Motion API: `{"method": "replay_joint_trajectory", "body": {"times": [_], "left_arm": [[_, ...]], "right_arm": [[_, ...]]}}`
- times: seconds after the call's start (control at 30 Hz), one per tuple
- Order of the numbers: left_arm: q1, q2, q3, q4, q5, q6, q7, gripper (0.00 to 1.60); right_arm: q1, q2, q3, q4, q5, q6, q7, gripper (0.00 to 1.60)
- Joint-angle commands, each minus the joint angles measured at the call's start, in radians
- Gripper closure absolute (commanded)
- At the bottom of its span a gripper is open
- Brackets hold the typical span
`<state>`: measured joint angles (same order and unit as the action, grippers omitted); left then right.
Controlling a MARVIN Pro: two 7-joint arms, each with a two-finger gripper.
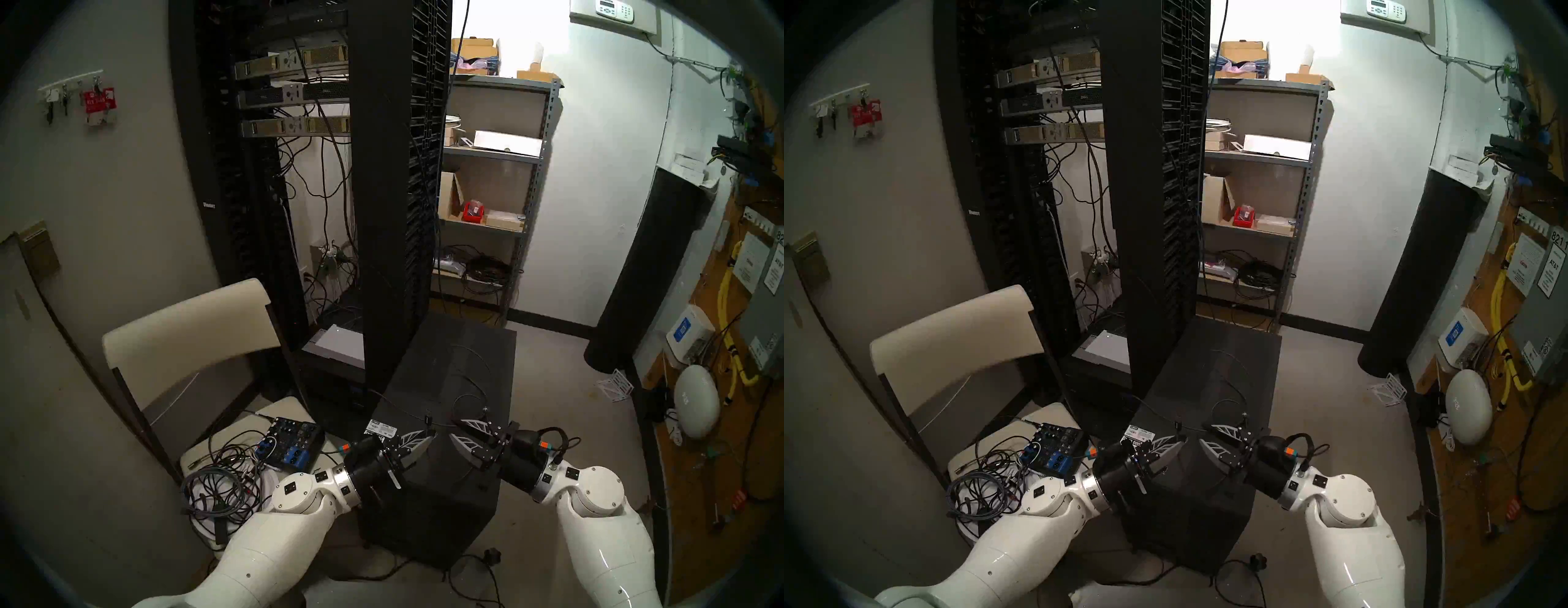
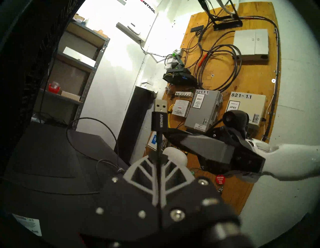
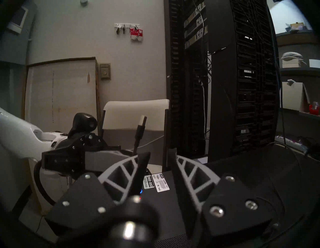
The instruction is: Insert the cable into the workstation's USB slot
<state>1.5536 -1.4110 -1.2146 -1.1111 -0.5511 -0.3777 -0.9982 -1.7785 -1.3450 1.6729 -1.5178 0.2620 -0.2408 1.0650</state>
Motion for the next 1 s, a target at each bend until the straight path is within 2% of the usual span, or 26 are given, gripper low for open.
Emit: {"method": "replay_joint_trajectory", "body": {"times": [0.0,0.27,0.47,0.5,0.57,0.83,0.87,0.9,0.97], "left_arm": [[0.009,-0.053,-0.037,0.022,0.060,-0.120,-0.030,1.60],[-0.004,-0.100,-0.084,0.095,0.114,-0.255,-0.034,1.60],[-0.034,-0.113,-0.096,0.161,0.099,-0.377,-0.053,1.60],[-0.033,-0.114,-0.103,0.157,0.098,-0.369,-0.058,1.60],[-0.041,-0.114,-0.104,0.168,0.090,-0.394,-0.069,1.60],[-0.046,-0.119,-0.107,0.170,0.055,-0.388,-0.101,1.60],[-0.040,-0.110,-0.098,0.143,0.044,-0.344,-0.110,1.60],[-0.036,-0.105,-0.094,0.127,0.046,-0.336,-0.111,1.60],[-0.021,-0.098,-0.089,0.088,0.018,-0.275,-0.122,1.60]], "right_arm": [[-0.005,-0.020,-0.007,-0.044,0.028,0.010,0.012,0.80],[-0.029,-0.015,-0.009,-0.064,0.023,0.035,0.025,0.82],[-0.047,-0.013,0.000,-0.058,0.007,0.036,0.012,0.82],[-0.049,-0.011,0.003,-0.060,0.006,0.040,0.011,0.82],[-0.052,-0.011,0.009,-0.061,0.011,0.044,0.012,0.82],[-0.049,-0.019,0.003,-0.063,0.021,0.052,0.031,0.81],[-0.047,-0.019,-0.001,-0.064,0.012,0.056,0.027,0.81],[-0.045,-0.020,-0.002,-0.060,0.011,0.055,0.027,0.81],[-0.045,-0.019,-0.001,-0.057,0.005,0.055,0.024,0.81]]}}
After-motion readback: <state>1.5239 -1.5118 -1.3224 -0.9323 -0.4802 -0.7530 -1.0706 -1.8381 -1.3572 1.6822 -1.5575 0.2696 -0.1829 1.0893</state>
